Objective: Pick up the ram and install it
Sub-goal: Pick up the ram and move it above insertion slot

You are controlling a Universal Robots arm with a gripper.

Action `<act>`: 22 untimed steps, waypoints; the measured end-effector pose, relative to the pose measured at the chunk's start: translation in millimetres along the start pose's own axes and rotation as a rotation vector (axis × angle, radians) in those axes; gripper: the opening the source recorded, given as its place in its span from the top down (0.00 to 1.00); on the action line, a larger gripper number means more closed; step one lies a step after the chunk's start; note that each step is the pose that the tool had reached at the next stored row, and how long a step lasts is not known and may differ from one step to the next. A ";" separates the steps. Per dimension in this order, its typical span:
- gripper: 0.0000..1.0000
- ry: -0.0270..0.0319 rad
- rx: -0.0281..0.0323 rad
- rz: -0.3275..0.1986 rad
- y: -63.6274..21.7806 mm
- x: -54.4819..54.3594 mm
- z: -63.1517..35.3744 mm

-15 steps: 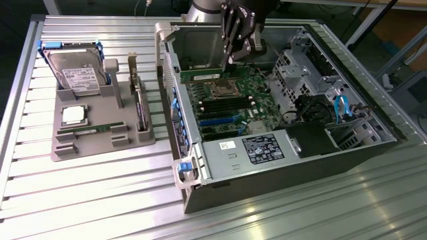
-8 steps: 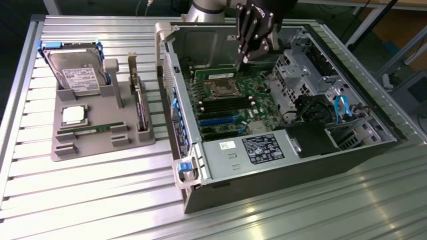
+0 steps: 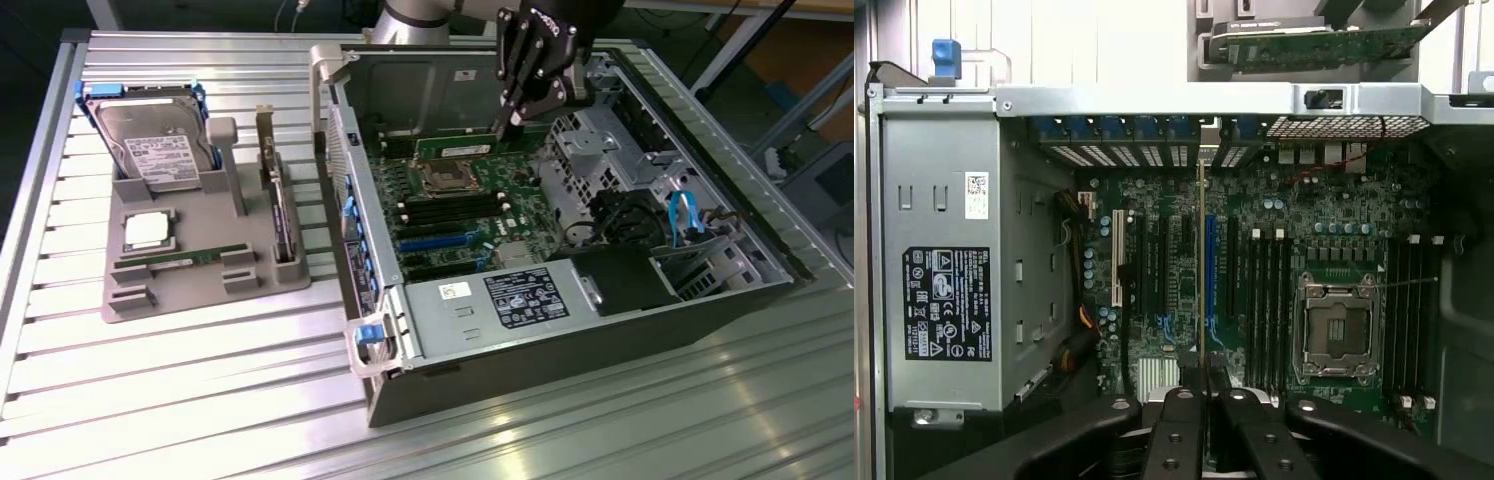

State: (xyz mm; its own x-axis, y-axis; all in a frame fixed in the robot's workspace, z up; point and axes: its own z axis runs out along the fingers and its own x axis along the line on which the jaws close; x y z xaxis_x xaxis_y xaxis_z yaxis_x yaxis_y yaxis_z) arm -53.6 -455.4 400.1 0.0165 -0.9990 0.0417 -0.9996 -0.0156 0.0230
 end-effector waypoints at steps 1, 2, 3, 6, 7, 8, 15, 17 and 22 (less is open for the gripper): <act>0.88 0.0000 0.0000 0.000 0.0 -0.1 0.0; 0.88 0.0000 0.0000 0.000 -0.1 -0.9 0.0; 0.88 0.0000 -0.0001 0.000 -0.1 -1.7 -0.1; 0.88 0.0000 -0.0001 0.000 -0.1 -6.4 -0.3; 0.88 -0.0001 0.0000 0.000 -0.2 -9.8 -0.3; 0.88 -0.0001 -0.0001 0.000 -0.2 -13.4 -0.4; 0.88 0.0000 0.0000 0.000 -0.4 -26.7 -0.8; 0.88 0.0000 0.0000 0.000 -0.5 -29.1 -0.9; 0.88 0.0000 0.0000 0.000 -0.6 -35.2 -0.9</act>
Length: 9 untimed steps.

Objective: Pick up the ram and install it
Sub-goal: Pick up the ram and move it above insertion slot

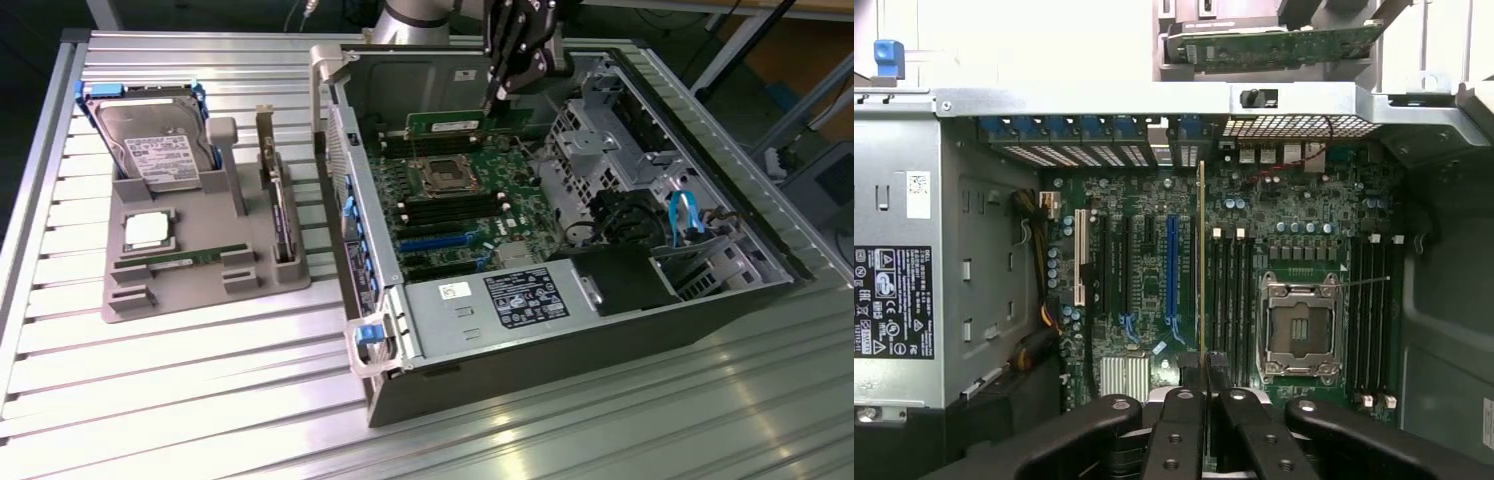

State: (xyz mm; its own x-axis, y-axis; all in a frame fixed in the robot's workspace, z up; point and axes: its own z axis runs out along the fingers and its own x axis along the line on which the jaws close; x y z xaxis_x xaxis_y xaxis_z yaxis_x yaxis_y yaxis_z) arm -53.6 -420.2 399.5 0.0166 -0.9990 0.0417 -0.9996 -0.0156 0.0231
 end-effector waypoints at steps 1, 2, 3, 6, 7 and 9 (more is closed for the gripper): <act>0.88 0.0000 0.0000 0.000 0.0 -1.2 0.0; 0.88 -0.0001 0.0000 0.000 0.0 -2.4 0.0; 0.88 0.0000 0.0000 0.000 -0.1 -3.7 -0.1; 0.88 0.0001 0.0000 0.000 -0.1 -7.4 -0.2; 0.88 -0.0001 0.0001 0.000 -0.1 -7.4 -0.1; 0.88 0.0000 0.0001 0.000 -0.8 -7.5 -0.1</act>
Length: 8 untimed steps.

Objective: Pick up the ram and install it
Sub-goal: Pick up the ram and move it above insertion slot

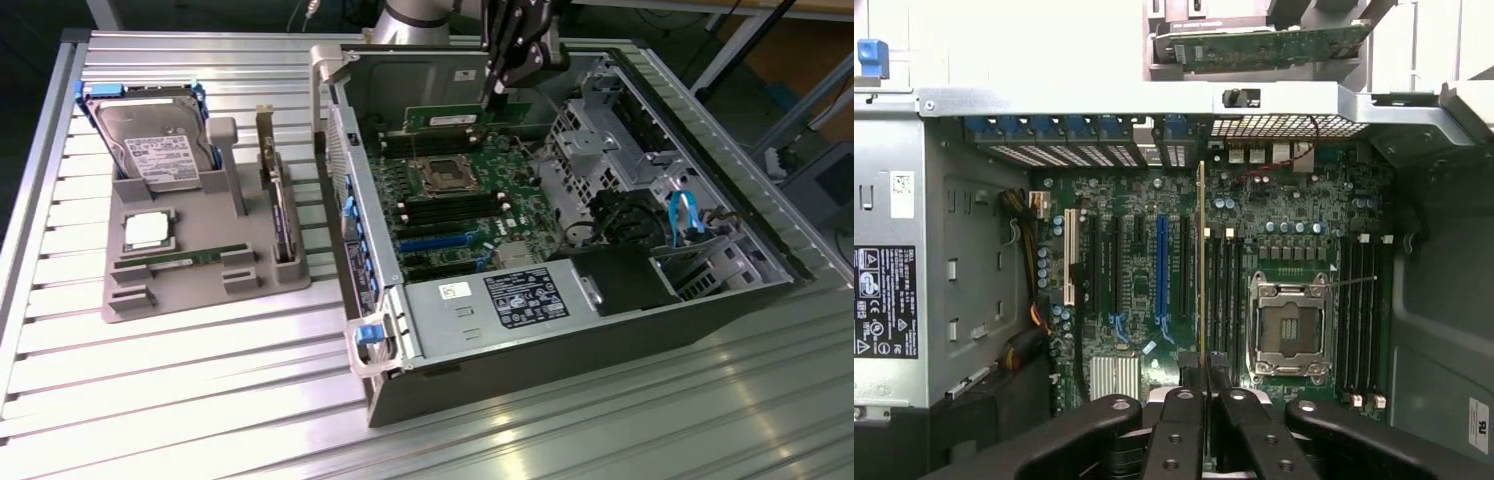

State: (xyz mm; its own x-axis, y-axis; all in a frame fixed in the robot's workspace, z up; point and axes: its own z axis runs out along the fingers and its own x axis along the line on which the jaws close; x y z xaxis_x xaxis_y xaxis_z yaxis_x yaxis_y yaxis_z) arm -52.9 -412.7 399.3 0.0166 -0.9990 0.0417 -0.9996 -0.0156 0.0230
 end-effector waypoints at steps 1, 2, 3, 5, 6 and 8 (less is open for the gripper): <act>0.88 0.0000 0.0000 0.000 -1.6 0.0 -0.1; 0.88 0.0001 -0.0001 0.000 -3.4 0.0 -0.1; 0.88 0.0001 -0.0001 0.000 -5.5 0.1 -0.2; 0.88 0.0000 0.0000 0.000 -10.5 0.2 -0.2; 0.88 0.0000 -0.0001 0.000 -13.0 0.2 -0.3; 0.88 0.0000 0.0000 0.000 -19.0 0.3 -0.4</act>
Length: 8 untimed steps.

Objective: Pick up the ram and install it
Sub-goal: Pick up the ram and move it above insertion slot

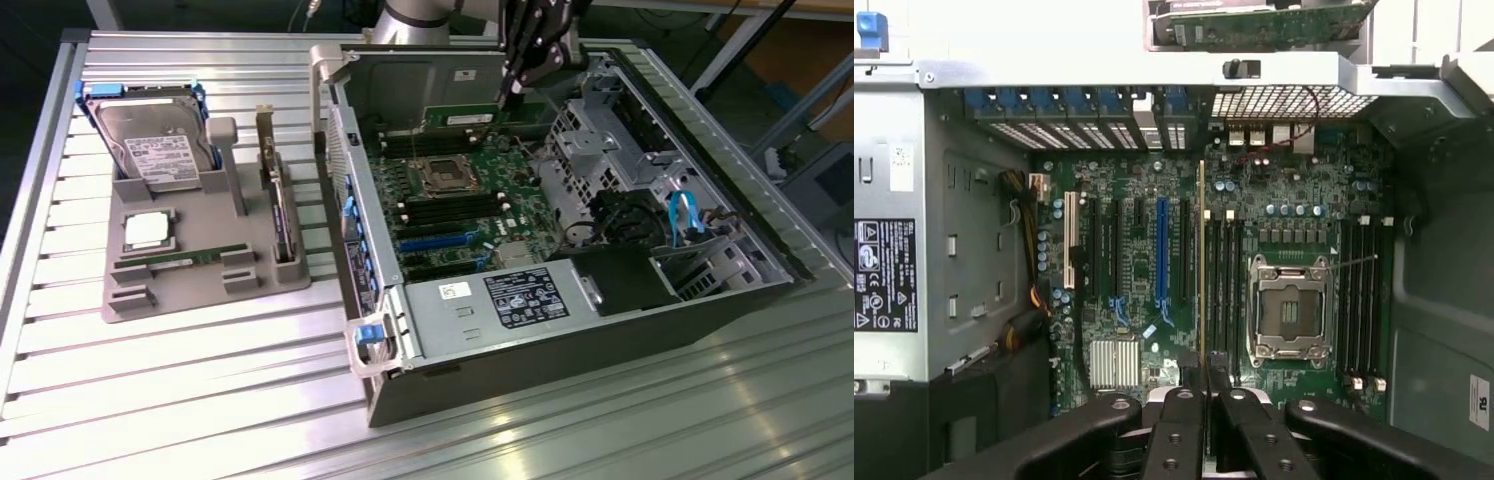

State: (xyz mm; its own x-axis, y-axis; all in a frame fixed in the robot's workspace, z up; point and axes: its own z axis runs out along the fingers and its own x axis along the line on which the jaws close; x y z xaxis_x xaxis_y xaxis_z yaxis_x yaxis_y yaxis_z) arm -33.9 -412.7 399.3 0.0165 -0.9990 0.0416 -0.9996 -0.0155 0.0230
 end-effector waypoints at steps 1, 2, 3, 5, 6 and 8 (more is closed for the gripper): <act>0.88 0.0000 0.0000 0.000 -5.0 0.1 -0.1; 0.88 0.0001 0.0000 0.000 -10.1 0.2 -0.2; 0.88 0.0001 -0.0001 0.000 -10.2 0.2 -0.3; 0.88 0.0001 -0.0001 0.000 -10.2 0.2 -0.3; 0.88 -0.0001 0.0000 0.002 -10.2 0.1 -0.2; 0.88 -0.0005 -0.0010 0.024 -10.7 0.0 0.3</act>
State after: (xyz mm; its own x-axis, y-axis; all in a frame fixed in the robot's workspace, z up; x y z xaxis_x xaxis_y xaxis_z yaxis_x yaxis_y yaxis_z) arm -23.1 -412.6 398.8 -0.0072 -0.9991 0.0417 -0.9997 0.0081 0.0230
